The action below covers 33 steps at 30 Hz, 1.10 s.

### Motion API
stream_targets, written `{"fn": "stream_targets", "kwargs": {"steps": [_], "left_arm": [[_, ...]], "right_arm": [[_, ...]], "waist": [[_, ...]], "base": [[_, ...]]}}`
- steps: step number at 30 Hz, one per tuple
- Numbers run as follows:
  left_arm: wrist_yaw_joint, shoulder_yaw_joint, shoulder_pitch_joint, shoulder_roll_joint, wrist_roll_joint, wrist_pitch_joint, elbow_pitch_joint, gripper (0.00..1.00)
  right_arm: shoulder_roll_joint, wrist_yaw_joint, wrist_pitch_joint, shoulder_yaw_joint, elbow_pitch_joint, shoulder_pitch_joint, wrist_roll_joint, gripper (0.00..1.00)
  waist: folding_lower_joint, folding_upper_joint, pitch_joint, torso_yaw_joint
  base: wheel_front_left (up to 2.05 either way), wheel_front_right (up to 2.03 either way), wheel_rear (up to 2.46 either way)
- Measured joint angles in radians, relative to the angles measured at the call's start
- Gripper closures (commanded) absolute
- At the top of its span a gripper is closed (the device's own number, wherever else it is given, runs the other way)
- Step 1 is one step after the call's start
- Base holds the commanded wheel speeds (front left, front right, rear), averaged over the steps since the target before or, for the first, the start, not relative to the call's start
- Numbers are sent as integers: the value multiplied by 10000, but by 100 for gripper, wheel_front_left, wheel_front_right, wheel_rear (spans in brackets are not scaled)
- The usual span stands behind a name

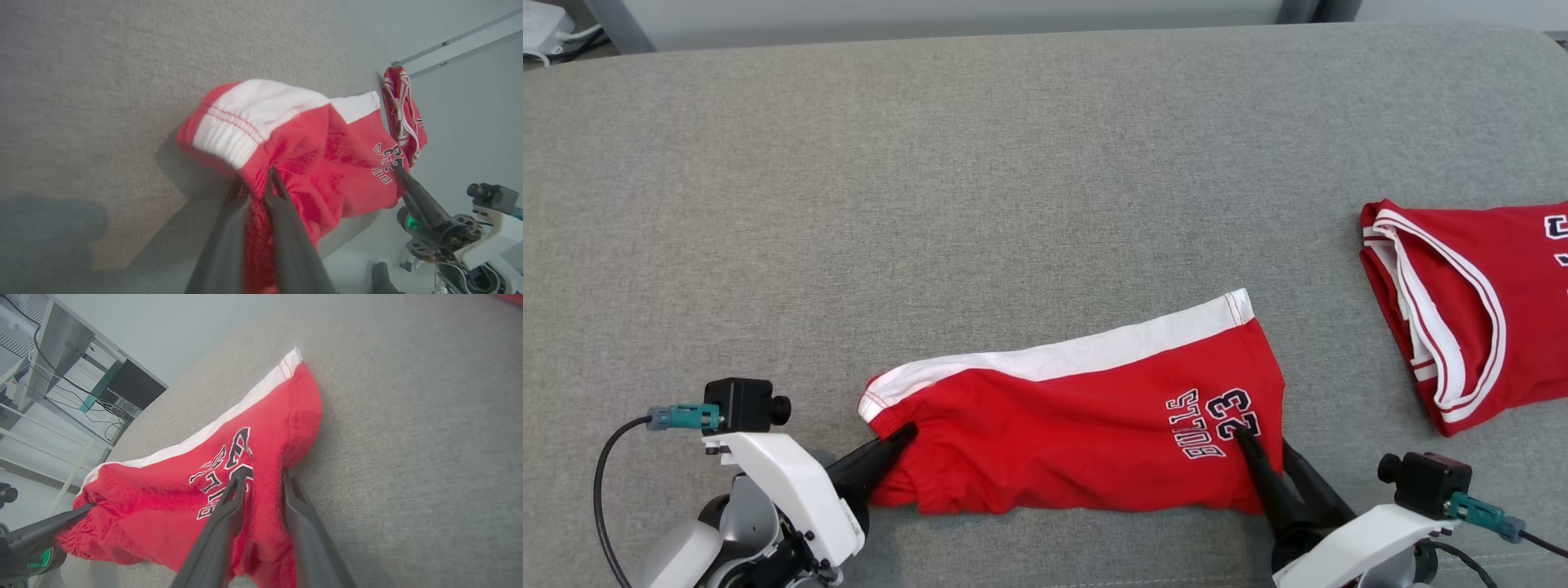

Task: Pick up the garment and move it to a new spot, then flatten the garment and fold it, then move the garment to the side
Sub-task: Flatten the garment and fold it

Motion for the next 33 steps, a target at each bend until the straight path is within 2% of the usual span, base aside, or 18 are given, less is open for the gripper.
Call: {"fn": "stream_targets", "kwargs": {"steps": [1,2,5,13,21,22,25,28,33], "left_arm": [[0,8,0,-8,-2,0,59,58],[-2,8,-1,-10,-8,0,148,0],[182,13,-10,-52,253,-305,539,0],[1707,311,-44,-105,1964,-2487,857,0],[3099,489,-26,-117,3954,-4752,104,0],[3099,489,-26,-117,3954,-4752,104,0],[3526,516,66,-115,4642,-5039,-293,0],[3749,660,384,-82,5248,-5158,-729,0],[3661,922,1015,82,5776,-5168,-911,0]], "right_arm": [[71,0,88,-67,-21,17,-100,0],[155,0,107,-178,-42,28,-217,0],[247,0,107,-754,-192,35,-644,0],[234,0,-407,-2510,-671,347,-2263,0],[265,0,-654,-3973,-1329,380,-4984,0],[265,0,-654,-3973,-1329,380,-4984,0],[343,0,-656,-4203,-1593,385,-5524,0],[360,0,-660,-4460,-1820,445,-6113,0],[479,0,-742,-4652,-1921,859,-6807,0]], "waist": [[-1,0,20,-39],[-1,0,31,-72],[-1,0,17,-83],[0,0,-232,204],[-1,0,-644,602],[-1,0,-644,602],[0,0,-875,737],[0,0,-1124,871],[0,0,-1567,1053]], "base": [[0,0,0],[0,0,0],[0,0,0],[0,0,0],[0,0,0],[0,0,0],[0,0,0],[0,0,0],[0,0,0]]}}
